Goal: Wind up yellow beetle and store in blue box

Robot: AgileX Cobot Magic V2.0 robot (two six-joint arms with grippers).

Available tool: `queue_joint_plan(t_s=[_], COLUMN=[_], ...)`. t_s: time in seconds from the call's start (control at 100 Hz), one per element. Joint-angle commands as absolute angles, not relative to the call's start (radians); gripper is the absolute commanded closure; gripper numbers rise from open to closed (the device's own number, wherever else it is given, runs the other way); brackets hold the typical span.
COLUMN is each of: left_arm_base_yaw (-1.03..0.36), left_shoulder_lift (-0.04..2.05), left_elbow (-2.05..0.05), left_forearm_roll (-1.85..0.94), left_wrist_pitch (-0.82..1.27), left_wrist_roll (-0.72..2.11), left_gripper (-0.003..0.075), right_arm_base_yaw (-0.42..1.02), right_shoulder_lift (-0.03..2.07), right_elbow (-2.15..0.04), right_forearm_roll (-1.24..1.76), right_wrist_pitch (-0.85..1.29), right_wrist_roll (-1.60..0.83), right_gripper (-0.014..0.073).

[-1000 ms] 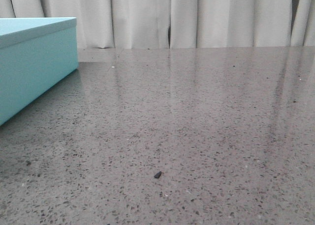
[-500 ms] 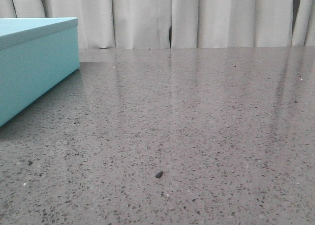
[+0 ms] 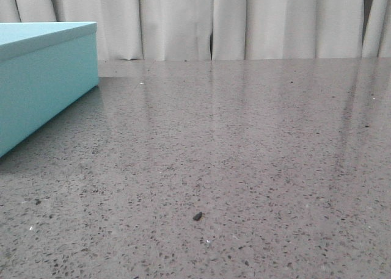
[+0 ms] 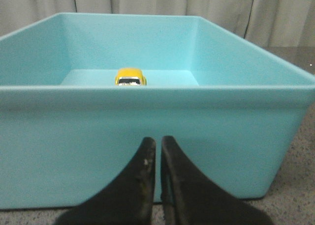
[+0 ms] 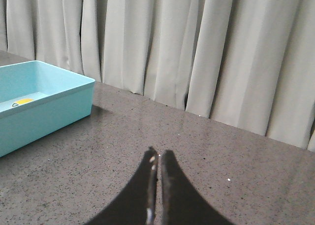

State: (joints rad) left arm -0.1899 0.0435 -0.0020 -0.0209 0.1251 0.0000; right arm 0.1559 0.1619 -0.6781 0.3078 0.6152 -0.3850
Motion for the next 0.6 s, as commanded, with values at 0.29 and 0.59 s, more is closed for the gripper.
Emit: queue_joint_plan(t_s=[0.29, 0.59], left_arm_base_yaw=[-0.187, -0.187], left_shoulder_lift=[0.028, -0.034], left_elbow=[0.041, 0.041], left_forearm_roll=[-0.031, -0.031], left_wrist_pitch=[0.253, 0.245], left_wrist_roll=[-0.011, -0.011], left_gripper=[0.0739, 0.0739], right_arm_base_yaw=[0.157, 0.157], right_shoulder_lift=[0.177, 0.177], right_elbow=[-0.700, -0.700], right_forearm_roll=[0.309, 0.309], right_wrist_pitch=[0.542, 0.542], right_wrist_roll=[-0.395, -0.395], right_gripper=[0.0643, 0.0643])
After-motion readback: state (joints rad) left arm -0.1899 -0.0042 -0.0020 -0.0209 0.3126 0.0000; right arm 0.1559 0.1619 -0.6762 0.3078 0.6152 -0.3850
